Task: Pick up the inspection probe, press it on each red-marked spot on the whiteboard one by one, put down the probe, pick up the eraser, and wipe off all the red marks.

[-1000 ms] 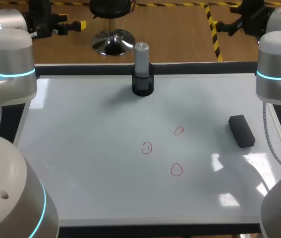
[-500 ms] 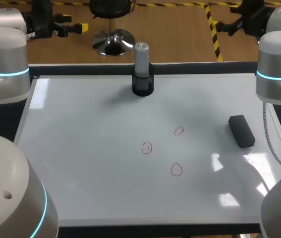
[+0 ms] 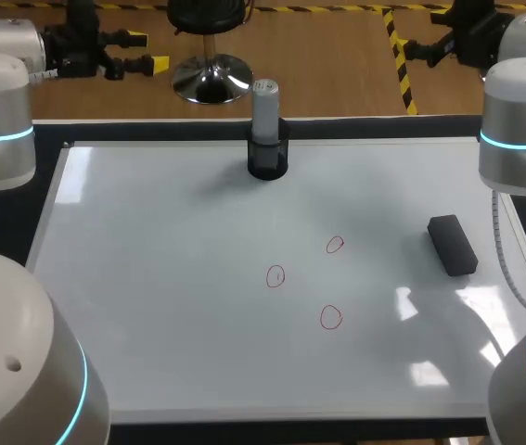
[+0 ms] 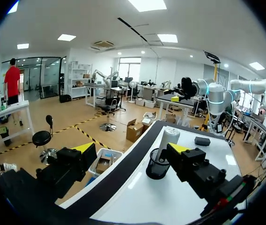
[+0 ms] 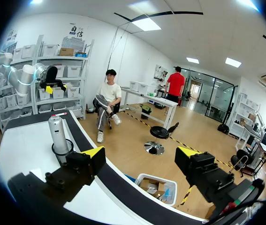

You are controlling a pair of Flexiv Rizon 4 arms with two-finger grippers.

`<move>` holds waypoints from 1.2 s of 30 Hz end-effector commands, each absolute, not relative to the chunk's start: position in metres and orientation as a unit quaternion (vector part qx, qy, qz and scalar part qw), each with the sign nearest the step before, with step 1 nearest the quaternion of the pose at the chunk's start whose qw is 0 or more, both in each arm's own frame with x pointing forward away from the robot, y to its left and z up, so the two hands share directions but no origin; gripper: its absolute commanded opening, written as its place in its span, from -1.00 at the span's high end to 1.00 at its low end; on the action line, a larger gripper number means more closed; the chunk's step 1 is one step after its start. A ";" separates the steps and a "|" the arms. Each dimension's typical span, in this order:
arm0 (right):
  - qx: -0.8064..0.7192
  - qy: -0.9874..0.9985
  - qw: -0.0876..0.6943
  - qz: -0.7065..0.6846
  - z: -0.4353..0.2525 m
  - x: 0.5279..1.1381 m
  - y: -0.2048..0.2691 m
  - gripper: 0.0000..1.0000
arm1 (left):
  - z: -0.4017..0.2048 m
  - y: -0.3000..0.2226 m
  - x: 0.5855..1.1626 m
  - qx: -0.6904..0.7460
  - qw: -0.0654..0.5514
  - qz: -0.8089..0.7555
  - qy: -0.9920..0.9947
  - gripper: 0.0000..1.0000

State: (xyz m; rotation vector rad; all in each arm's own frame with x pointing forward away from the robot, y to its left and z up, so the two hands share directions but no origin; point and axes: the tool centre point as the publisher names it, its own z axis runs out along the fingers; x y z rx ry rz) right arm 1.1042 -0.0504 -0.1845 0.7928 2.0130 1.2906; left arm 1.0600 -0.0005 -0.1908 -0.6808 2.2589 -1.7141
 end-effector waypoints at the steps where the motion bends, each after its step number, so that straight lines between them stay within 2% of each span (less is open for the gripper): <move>1: 0.300 0.761 0.306 0.488 -0.184 1.104 -0.050 -1.00 | -0.193 -0.001 1.067 -0.198 0.089 -0.583 0.783 -1.00; 19: 0.300 0.761 0.306 0.488 -0.184 1.104 -0.050 -1.00 | -0.202 -0.035 1.056 -0.034 0.011 -0.587 0.809 -1.00; 36: 0.300 0.761 0.306 0.488 -0.184 1.104 -0.050 -1.00 | -0.216 -0.063 1.051 0.037 -0.041 -0.595 0.802 -1.00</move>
